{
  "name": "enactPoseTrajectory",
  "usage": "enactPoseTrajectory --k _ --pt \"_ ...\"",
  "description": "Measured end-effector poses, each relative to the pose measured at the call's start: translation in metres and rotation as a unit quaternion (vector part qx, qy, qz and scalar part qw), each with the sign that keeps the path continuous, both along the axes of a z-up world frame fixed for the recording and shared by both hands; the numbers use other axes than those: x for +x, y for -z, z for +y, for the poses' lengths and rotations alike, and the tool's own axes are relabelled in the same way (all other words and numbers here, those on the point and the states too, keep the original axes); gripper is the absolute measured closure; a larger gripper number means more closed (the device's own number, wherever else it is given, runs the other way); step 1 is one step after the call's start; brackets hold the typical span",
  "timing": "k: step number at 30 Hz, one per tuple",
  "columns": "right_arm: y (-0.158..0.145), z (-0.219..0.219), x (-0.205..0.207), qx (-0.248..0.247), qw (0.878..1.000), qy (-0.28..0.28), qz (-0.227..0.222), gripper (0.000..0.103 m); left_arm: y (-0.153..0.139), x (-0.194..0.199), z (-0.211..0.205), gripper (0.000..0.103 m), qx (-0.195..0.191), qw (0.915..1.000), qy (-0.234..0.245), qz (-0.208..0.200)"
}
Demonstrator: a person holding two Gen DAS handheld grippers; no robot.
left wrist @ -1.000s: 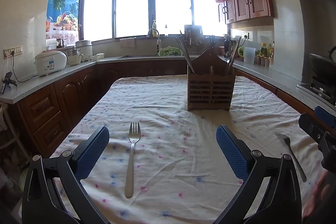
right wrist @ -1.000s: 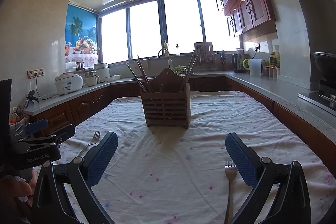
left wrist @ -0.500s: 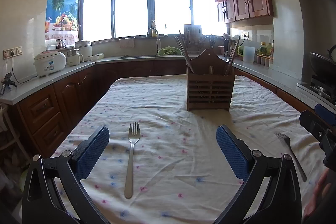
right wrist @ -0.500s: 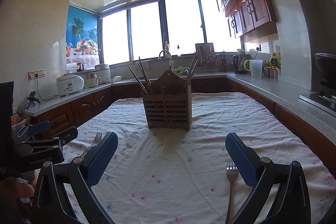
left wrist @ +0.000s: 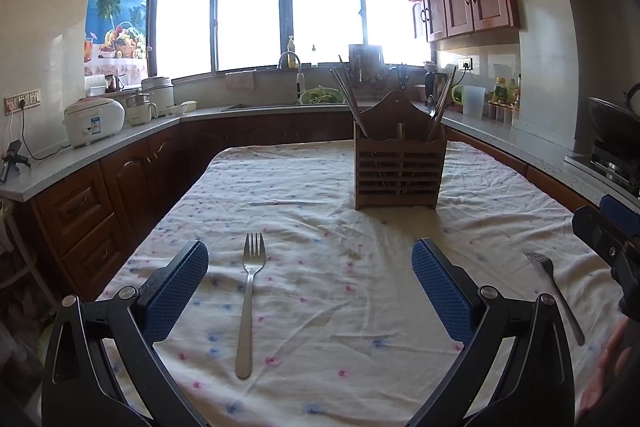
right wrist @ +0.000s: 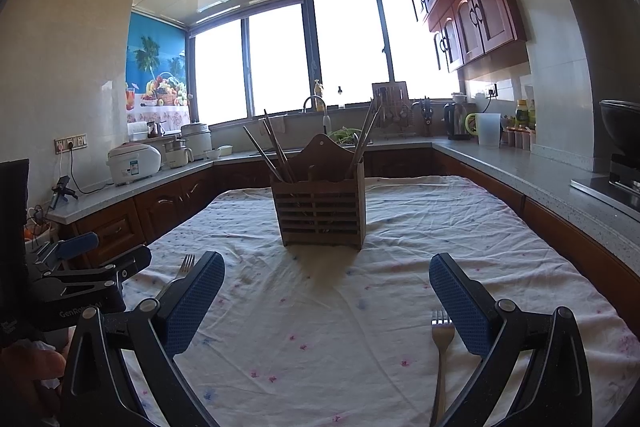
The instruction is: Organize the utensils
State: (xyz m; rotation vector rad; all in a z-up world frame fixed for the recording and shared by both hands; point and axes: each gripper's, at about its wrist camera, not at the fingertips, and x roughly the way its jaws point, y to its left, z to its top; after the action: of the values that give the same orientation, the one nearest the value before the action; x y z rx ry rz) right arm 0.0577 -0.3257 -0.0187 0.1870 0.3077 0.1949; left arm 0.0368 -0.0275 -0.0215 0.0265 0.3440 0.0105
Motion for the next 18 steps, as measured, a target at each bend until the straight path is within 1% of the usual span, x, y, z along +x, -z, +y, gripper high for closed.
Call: enactPoseTrajectory --k 18 --pt "-0.0015 -0.0023 0.0065 0.003 1.000 -0.007 0.002 0.000 -0.0013 0.0056 0.0018 0.000 -0.006 1.0000 0.003 0.007"
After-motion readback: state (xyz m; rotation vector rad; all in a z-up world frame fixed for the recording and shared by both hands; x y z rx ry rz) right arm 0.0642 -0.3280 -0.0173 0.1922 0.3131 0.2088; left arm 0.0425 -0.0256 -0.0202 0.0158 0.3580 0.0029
